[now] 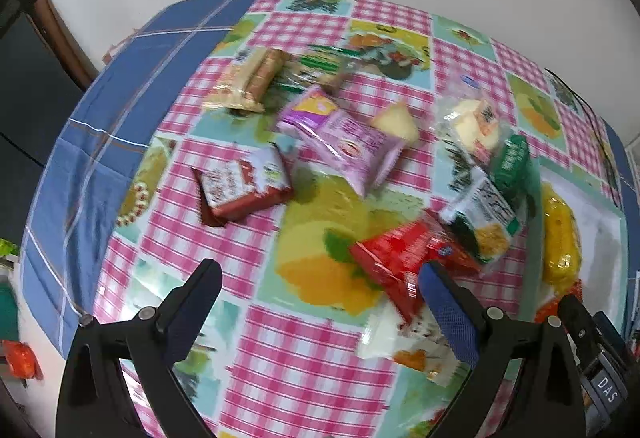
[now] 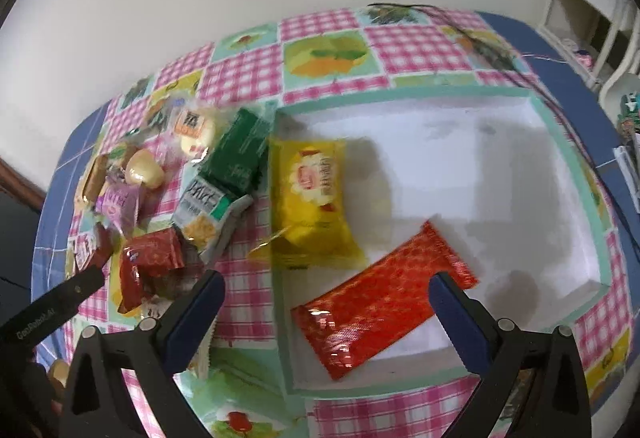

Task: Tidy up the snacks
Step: 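Move the right tool back to the pile toward the white packet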

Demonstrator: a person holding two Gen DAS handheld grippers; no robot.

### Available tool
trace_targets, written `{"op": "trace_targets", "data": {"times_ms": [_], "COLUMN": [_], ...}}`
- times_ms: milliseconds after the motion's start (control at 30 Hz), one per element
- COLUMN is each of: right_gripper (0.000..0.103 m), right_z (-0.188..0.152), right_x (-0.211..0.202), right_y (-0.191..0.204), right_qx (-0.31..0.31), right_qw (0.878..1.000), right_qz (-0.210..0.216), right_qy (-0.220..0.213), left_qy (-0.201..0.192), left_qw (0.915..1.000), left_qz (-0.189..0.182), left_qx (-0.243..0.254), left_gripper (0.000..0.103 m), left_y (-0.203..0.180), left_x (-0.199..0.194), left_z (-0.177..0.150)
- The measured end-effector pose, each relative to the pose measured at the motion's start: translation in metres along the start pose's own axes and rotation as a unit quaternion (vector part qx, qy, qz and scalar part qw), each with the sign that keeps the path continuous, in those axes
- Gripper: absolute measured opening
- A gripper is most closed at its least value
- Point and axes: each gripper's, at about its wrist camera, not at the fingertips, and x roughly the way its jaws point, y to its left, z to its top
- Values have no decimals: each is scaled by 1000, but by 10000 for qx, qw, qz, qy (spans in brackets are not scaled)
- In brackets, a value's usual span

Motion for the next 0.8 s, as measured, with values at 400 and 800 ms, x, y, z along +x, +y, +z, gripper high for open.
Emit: {"op": "trace_targets", "data": {"times_ms": [400,800], "right_gripper": [103,103], "right_z": [-4,-32], "right_x": [10,44], "right_y": [60,110], "right_qx": [-191,-447], "right_qw": [9989,9931], "right_qz": [376,340], "right_qy": [227,1026], "left_qy": [-113,355], "left_qw": [9987,9984], "left_qz": [346,257], "left_qx": [-362,-355], "left_gripper": [99,99], "left_y": [52,57], "left_x": [2,29], "left_z": [13,9]}}
